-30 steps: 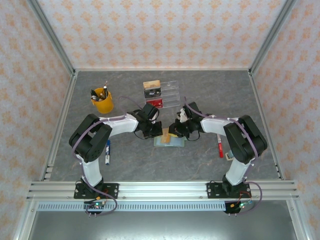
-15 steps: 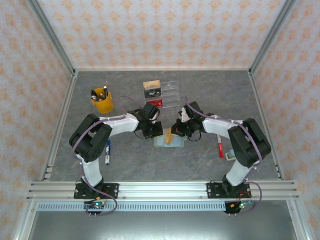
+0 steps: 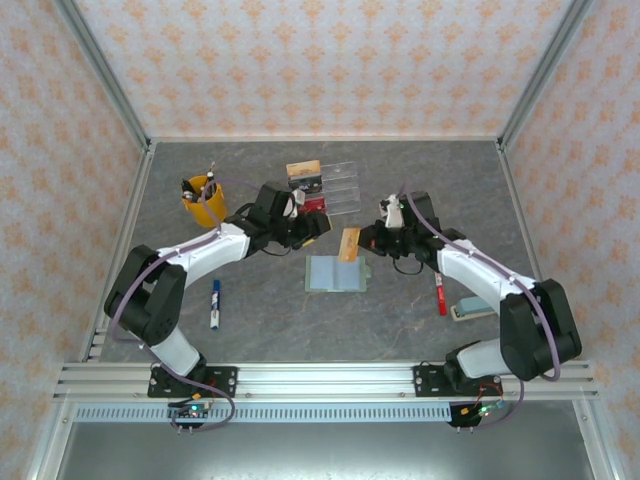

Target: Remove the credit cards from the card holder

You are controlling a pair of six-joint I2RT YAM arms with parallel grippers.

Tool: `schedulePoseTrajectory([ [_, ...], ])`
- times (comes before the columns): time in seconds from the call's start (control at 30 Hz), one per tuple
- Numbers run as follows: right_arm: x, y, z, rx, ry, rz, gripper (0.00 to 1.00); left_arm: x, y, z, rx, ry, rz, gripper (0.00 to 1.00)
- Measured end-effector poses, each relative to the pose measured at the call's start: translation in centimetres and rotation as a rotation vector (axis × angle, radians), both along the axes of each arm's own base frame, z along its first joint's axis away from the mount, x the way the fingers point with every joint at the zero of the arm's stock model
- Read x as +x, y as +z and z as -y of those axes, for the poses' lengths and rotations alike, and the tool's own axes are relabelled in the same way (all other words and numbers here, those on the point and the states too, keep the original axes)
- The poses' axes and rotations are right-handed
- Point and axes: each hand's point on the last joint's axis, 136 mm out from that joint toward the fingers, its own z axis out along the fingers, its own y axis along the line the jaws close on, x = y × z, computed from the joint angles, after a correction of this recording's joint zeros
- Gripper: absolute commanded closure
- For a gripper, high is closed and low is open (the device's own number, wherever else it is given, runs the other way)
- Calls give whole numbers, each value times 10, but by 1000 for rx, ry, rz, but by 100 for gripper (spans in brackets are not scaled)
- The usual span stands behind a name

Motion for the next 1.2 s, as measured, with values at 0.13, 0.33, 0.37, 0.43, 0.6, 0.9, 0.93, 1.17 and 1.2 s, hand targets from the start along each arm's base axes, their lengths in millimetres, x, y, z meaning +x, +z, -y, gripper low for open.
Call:
schedulePoseTrajectory([
  [0.13,9,29,-7,88,-11,69,100,0,11,8,-99,-12,15,39],
  [0.33,14,49,-15,168,-10,98,100,-1,53,13,-203,-43,104,40],
  [0.37,15,53,-16,179,-10,101,100,-2,62,14,-221,-48,126,43],
  [0.43,18,59,-18,198,-9,109,100,-2,78,16,-259,-58,164,47],
  [0.6,24,64,-23,242,-8,108,100,-3,94,17,-292,-68,212,49],
  [0.9,27,68,-26,272,-13,102,100,-1,76,4,-198,-33,189,43],
  [0.93,27,69,-25,274,-13,105,100,-1,74,2,-185,-27,187,43],
  [1.17,27,74,-27,295,-8,112,100,-1,71,-1,-183,-16,182,49],
  [1.2,27,75,-27,299,-7,111,100,-1,73,0,-194,-20,181,51],
])
